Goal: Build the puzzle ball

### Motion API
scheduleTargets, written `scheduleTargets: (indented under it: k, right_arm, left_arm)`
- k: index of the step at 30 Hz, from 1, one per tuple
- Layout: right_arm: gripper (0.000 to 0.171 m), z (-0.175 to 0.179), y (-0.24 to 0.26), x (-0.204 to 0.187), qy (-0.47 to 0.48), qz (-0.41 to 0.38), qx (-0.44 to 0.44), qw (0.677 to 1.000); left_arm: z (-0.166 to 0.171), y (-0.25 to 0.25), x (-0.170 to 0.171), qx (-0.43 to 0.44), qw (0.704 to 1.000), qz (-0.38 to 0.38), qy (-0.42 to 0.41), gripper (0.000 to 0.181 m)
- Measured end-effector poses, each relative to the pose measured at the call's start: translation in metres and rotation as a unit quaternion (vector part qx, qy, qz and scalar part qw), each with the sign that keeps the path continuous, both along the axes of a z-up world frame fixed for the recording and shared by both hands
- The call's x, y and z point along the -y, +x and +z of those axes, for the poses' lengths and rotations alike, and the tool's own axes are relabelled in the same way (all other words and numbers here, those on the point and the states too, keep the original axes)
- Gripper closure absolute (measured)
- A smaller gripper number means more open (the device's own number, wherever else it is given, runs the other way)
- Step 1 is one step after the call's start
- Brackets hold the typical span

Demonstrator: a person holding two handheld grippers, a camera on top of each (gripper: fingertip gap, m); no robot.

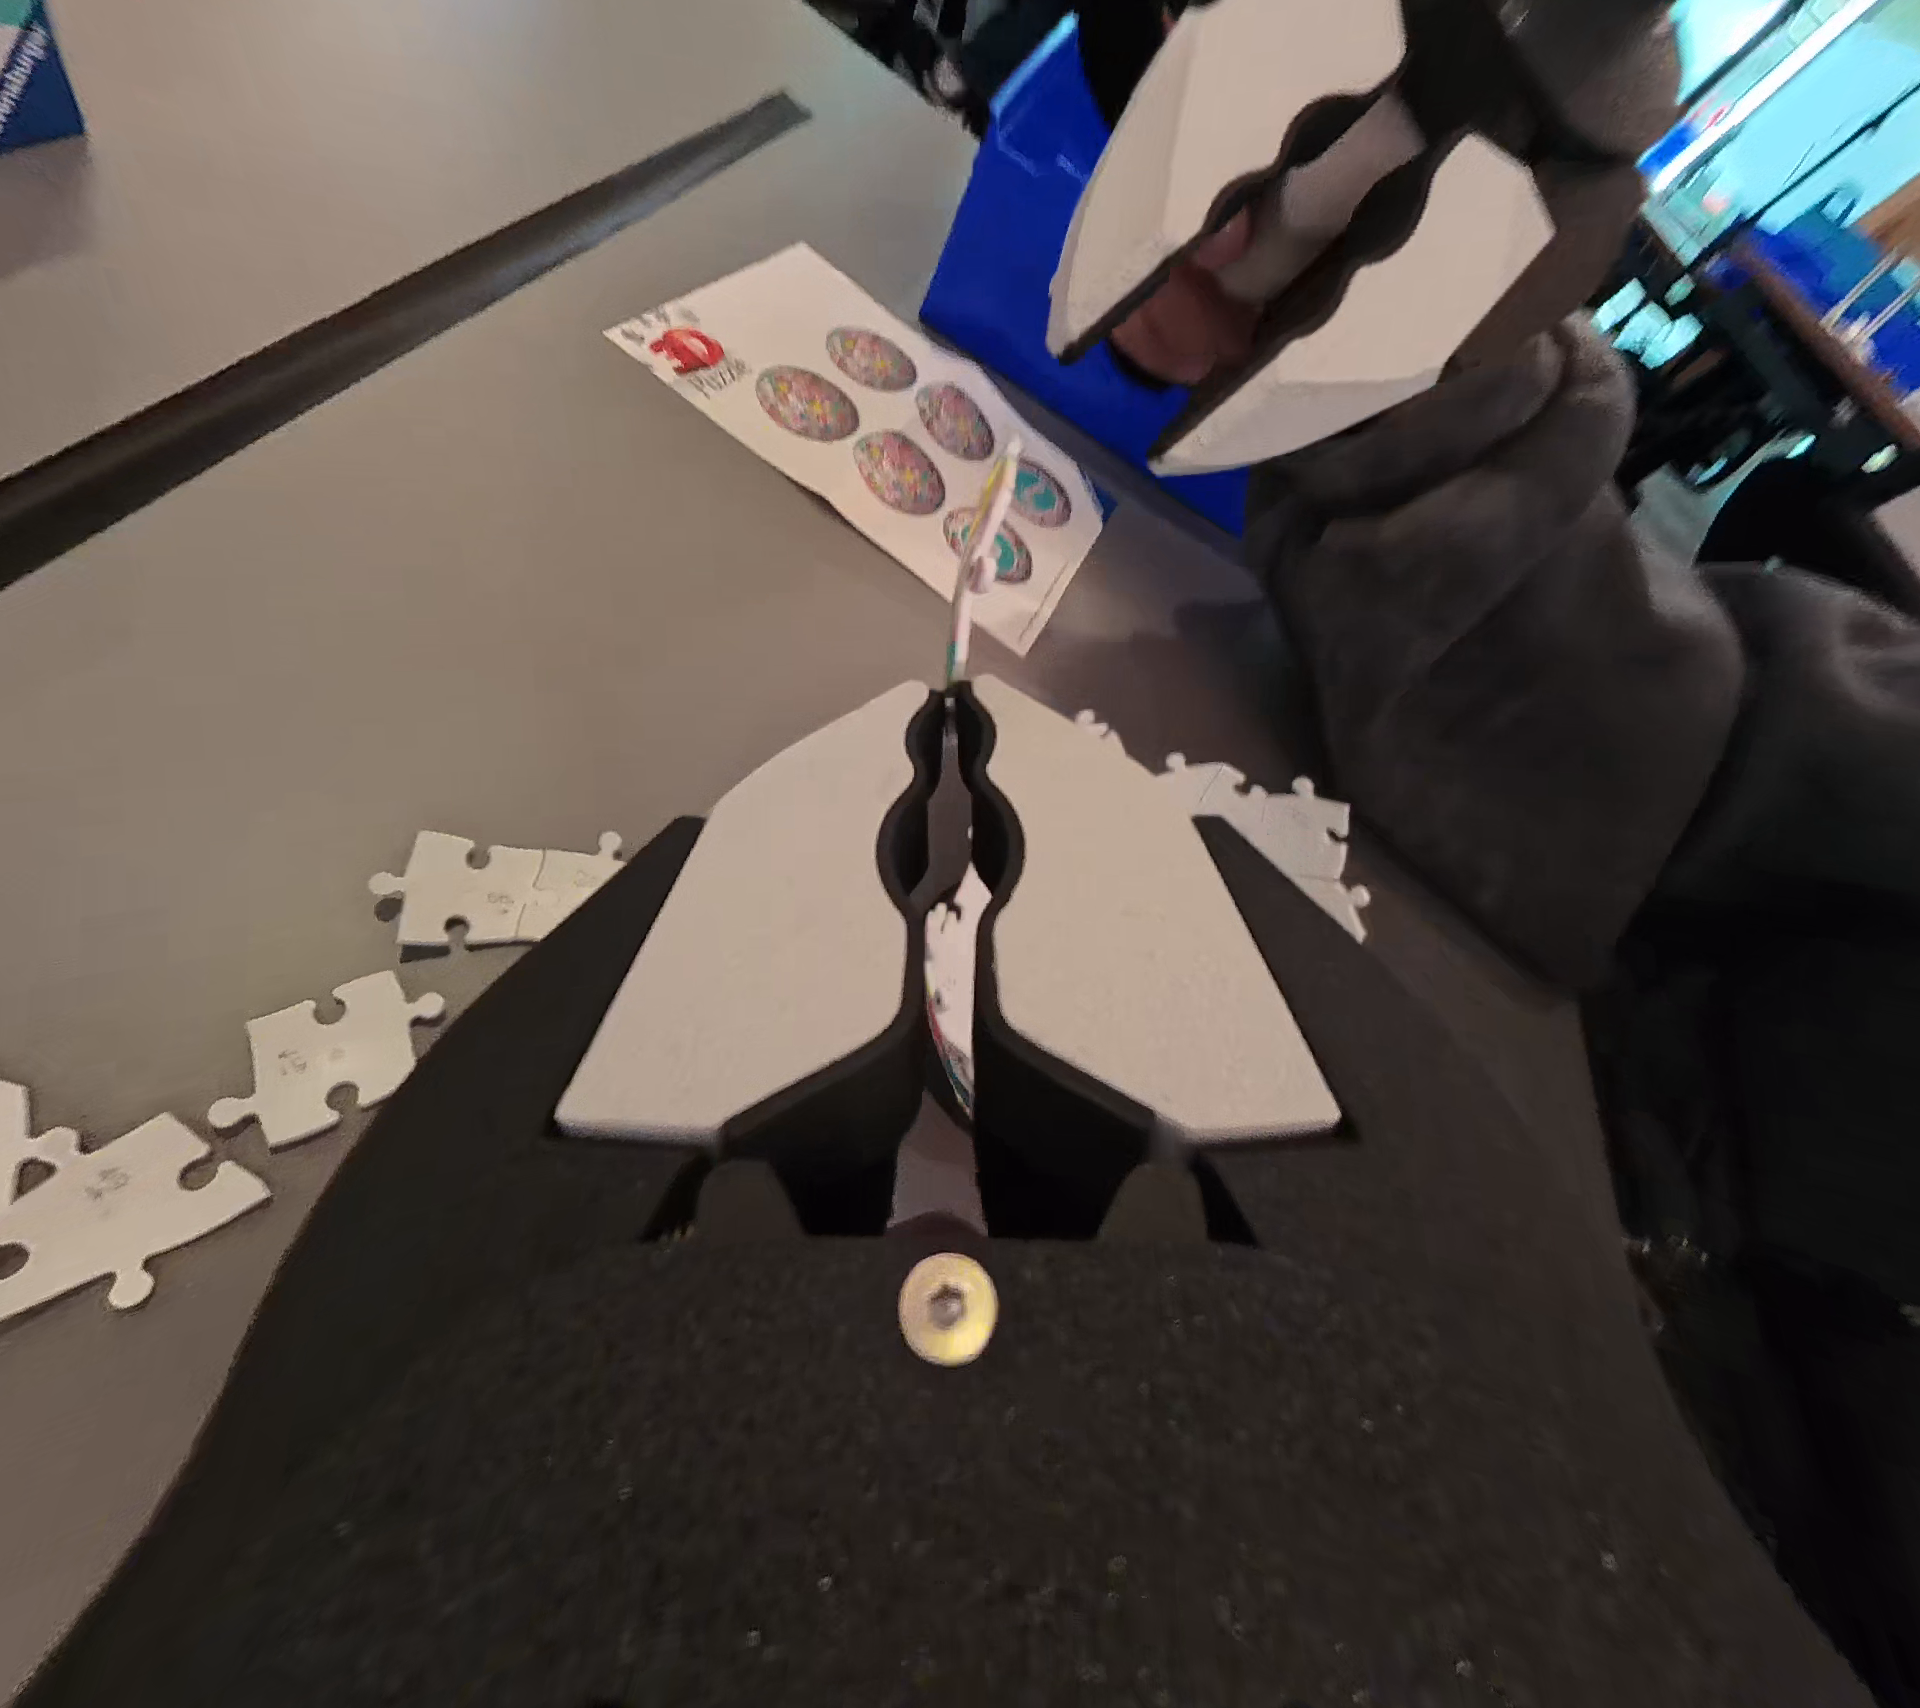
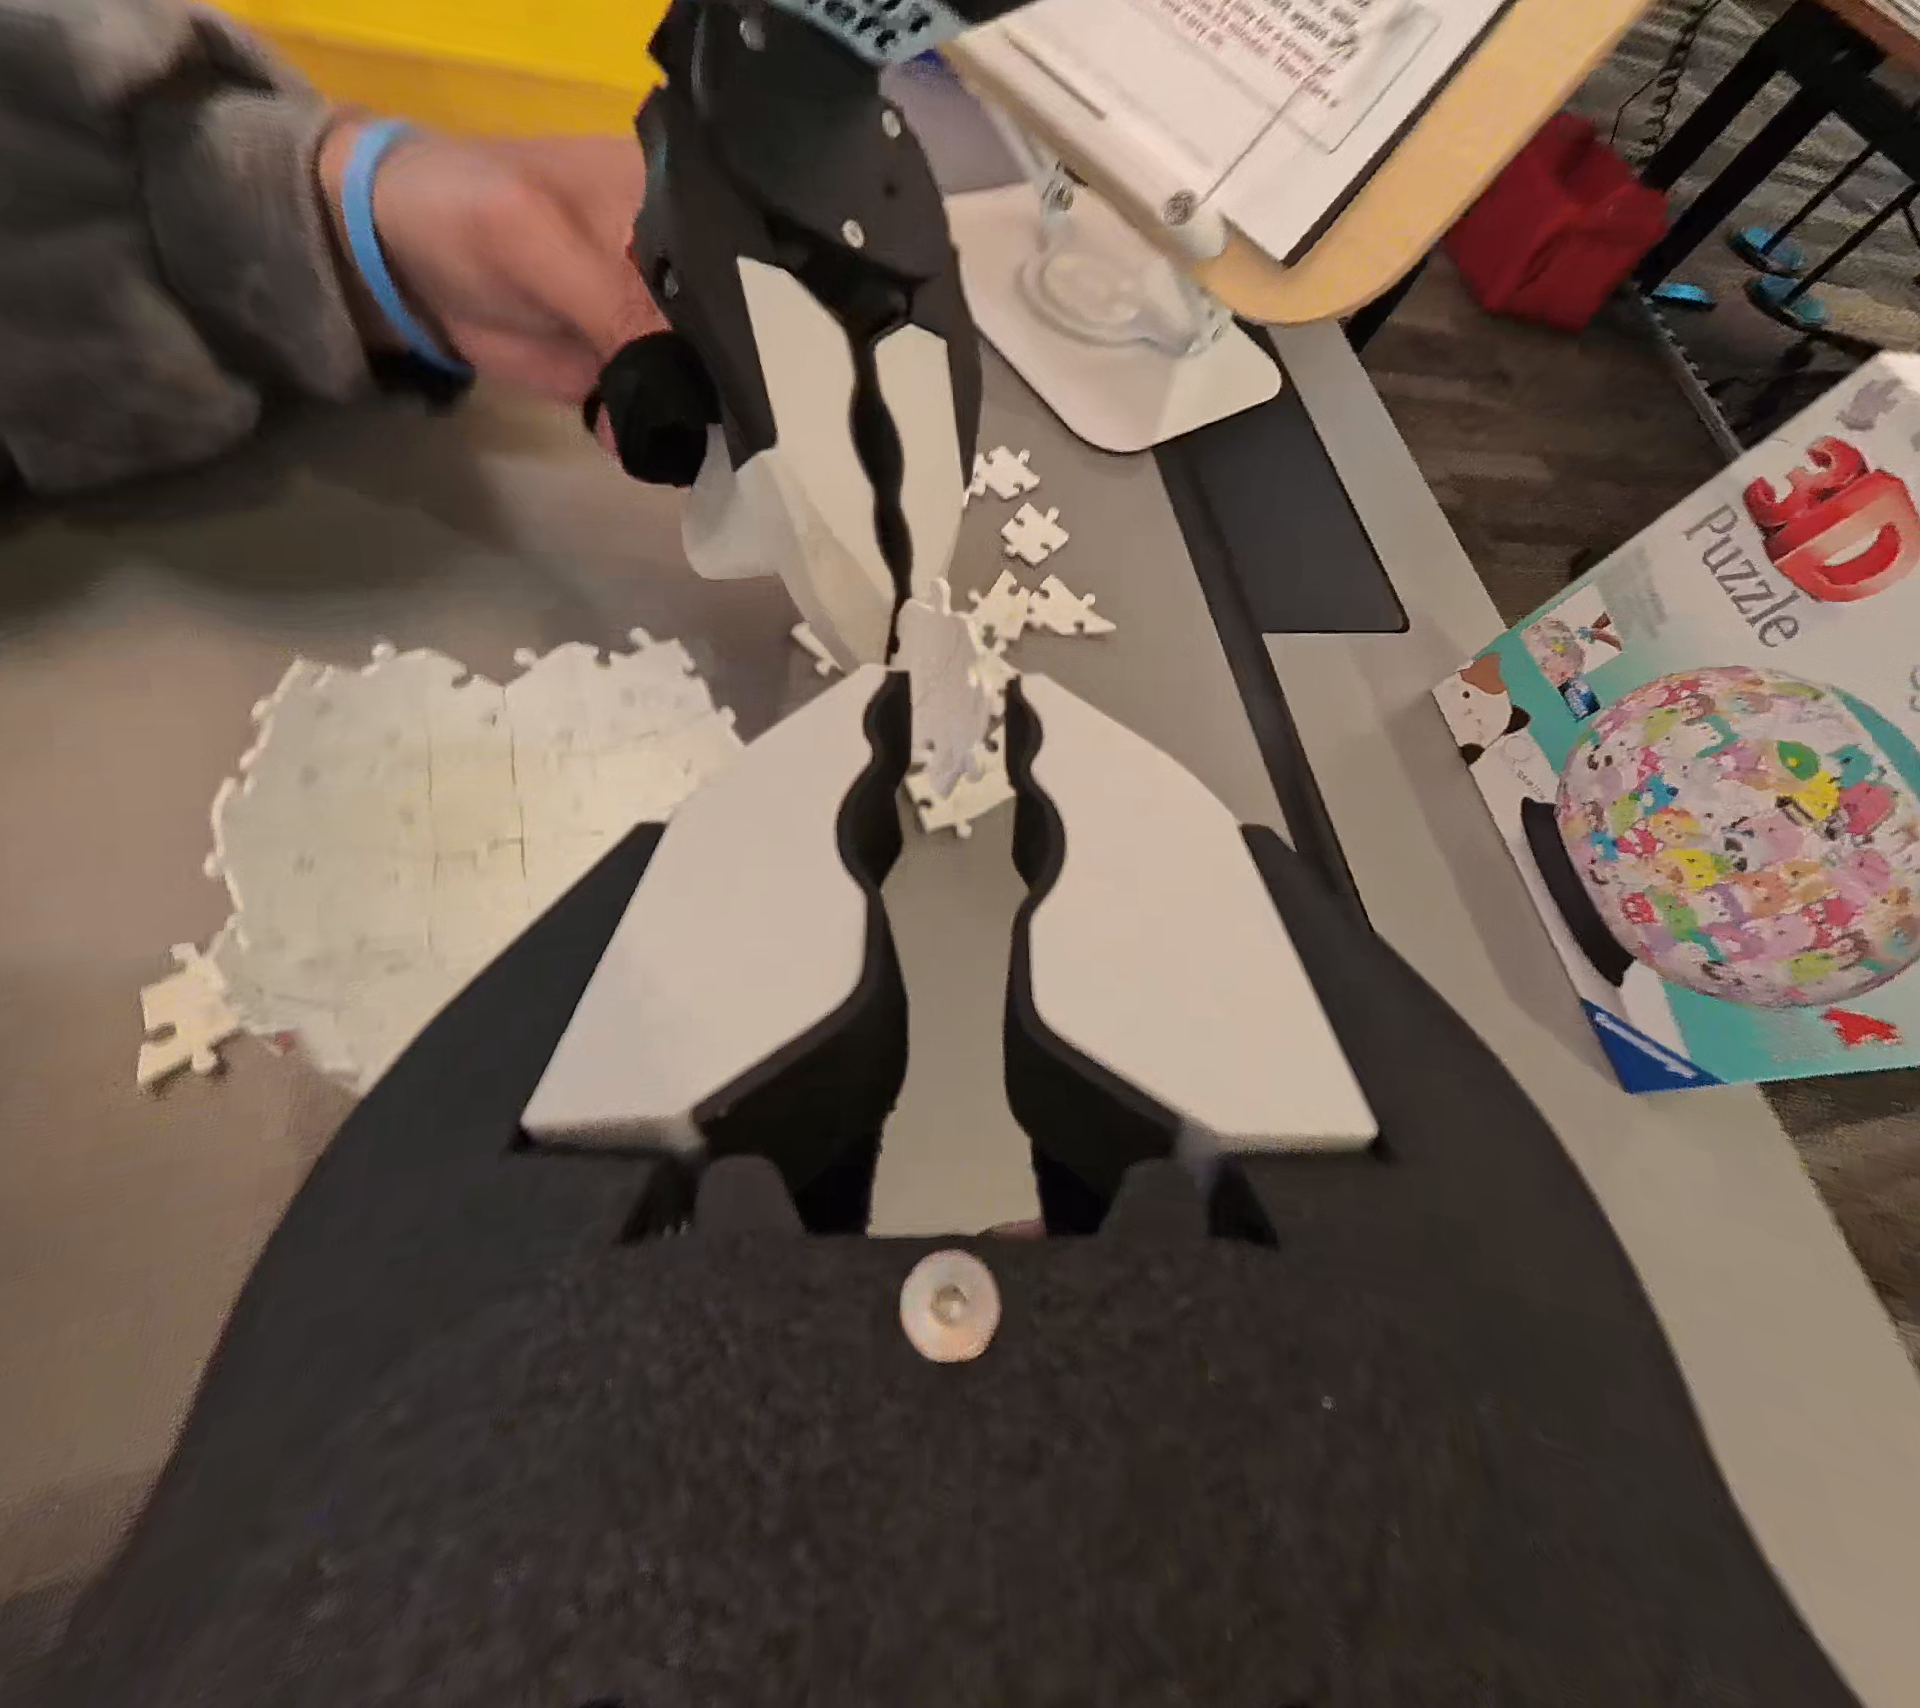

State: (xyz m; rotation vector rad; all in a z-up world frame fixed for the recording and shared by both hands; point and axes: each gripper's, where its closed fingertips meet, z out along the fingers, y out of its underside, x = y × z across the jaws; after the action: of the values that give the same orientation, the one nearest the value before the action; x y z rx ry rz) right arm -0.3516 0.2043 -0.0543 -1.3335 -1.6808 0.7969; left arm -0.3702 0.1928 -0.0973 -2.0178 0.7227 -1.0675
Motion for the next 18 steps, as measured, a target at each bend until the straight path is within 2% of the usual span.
scheduleTargets:
  k: [2,6,11,18]
  right_arm:
    - [0.156,-0.004,0.001,0.006,0.026,0.008,0.026,0.999]
    - [0.171,-0.010,0.006,0.009,0.060,0.010,0.063,0.996]
    - [0.162,-0.014,0.009,0.012,0.049,0.016,0.075,0.996]
    - [0.168,-0.021,0.006,0.014,0.044,0.024,0.083,0.995]
  left_arm:
    - [-0.003,0.008,0.006,-0.030,0.999,-0.014,0.005,0.179]
    - [-0.004,0.019,0.013,-0.051,0.998,-0.032,0.010,0.179]
    - [-0.004,0.020,0.015,-0.048,0.998,-0.037,0.008,0.179]
    - [-0.008,0.019,0.017,-0.062,0.997,-0.043,0.006,0.179]
